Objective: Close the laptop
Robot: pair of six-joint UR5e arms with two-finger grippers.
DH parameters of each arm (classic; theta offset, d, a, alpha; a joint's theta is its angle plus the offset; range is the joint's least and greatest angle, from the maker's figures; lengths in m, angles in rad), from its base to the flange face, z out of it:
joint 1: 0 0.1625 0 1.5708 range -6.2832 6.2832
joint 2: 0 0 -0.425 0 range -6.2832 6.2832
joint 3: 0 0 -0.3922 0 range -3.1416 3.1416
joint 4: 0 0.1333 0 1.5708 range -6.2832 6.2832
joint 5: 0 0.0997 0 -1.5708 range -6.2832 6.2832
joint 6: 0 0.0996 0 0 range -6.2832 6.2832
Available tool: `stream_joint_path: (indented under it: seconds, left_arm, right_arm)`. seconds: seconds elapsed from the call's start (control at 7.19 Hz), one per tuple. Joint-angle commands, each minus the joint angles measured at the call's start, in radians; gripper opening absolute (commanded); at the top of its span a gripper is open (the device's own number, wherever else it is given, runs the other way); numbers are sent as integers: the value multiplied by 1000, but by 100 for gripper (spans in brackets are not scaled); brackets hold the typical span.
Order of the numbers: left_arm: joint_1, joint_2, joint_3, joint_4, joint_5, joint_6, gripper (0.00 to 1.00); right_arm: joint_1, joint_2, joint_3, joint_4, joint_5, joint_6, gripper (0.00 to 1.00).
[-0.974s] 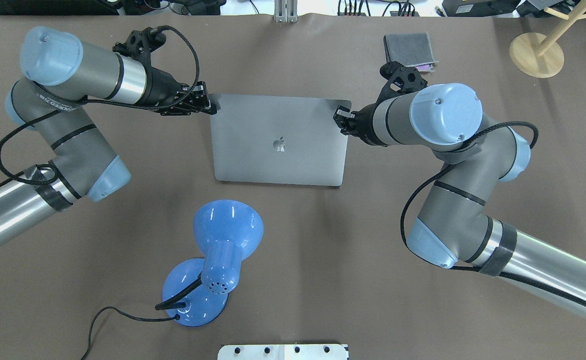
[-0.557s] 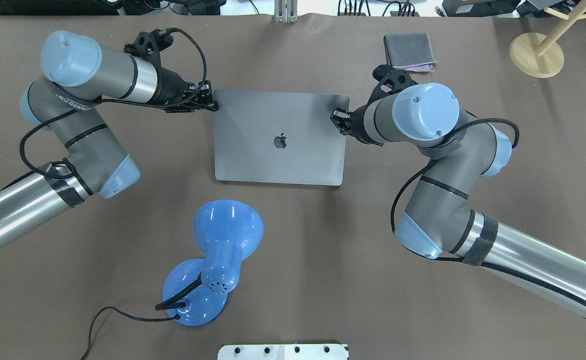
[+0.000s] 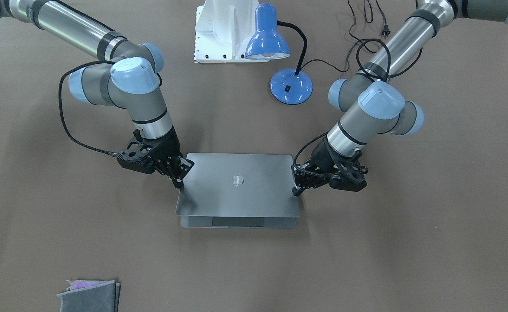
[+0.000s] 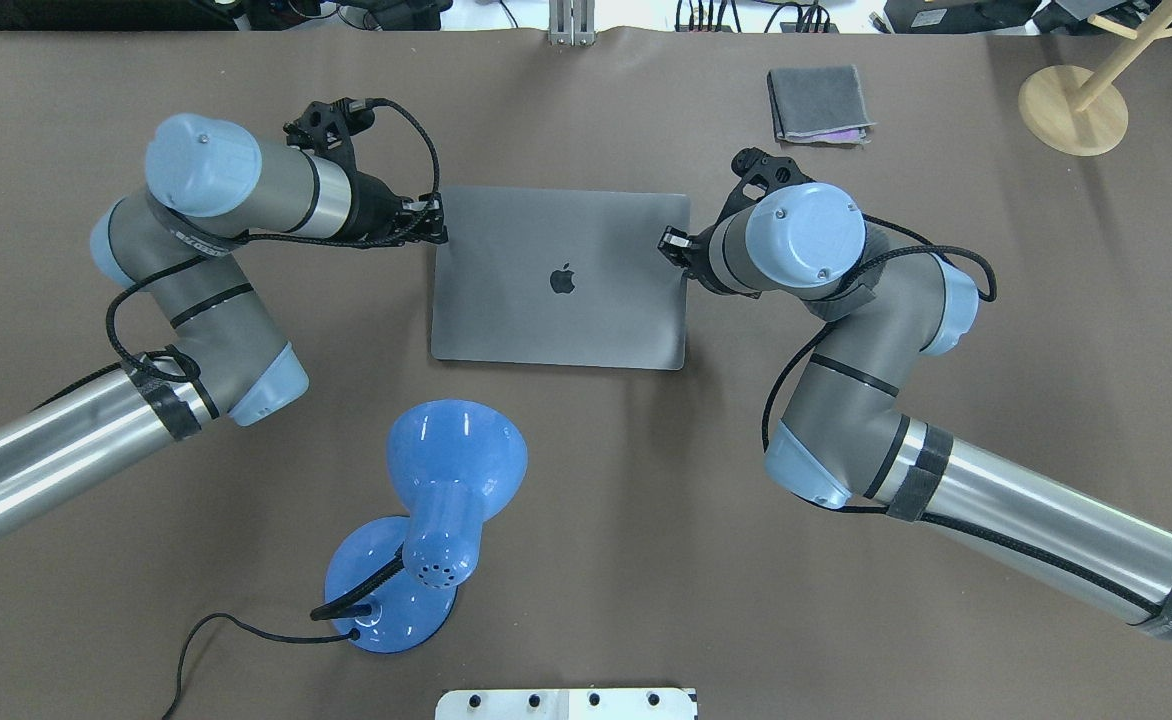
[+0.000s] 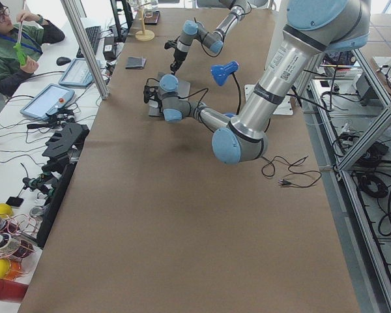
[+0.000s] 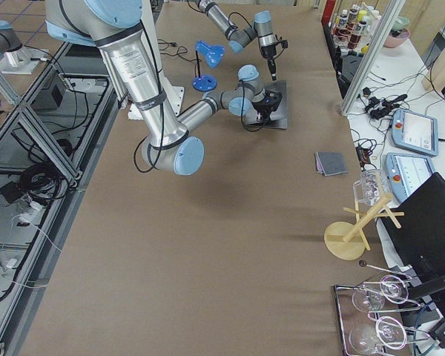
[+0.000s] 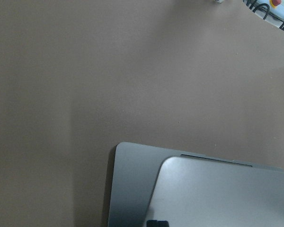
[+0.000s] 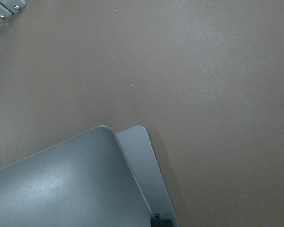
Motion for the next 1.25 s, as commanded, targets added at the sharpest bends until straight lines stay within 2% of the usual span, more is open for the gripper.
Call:
stream_joint_path:
  seconds: [0.0, 0.28, 0.42, 0.56, 0.7, 0.83, 0.97, 1.11]
  left_arm:
    - [42, -1, 30, 1, 67, 17, 0]
    - [36, -1, 13, 1, 62, 29, 0]
    - [18, -1, -24, 36, 37, 28, 0]
    - [-22, 1, -97, 149, -58, 28, 0]
    - [-77, 20, -169, 252, -150, 55, 42]
    - [-111, 63, -241, 312, -196, 177, 98]
    - [-150, 115, -295, 387, -244, 301, 99]
    - [-225, 161, -339, 453, -320, 413, 99]
  right_arm:
    - [-18, 3, -22, 2, -21, 0, 0]
    - [-3, 2, 30, 2, -8, -6, 0]
    - [31, -6, 68, -12, 43, -15, 0]
    - [89, -18, 90, -12, 142, -27, 0]
    - [126, -72, 130, -11, 181, -75, 68]
    - [150, -159, 210, -14, 134, -133, 100]
    - [158, -254, 292, -15, 147, -244, 100]
    - [219, -312, 338, -75, 216, -350, 100]
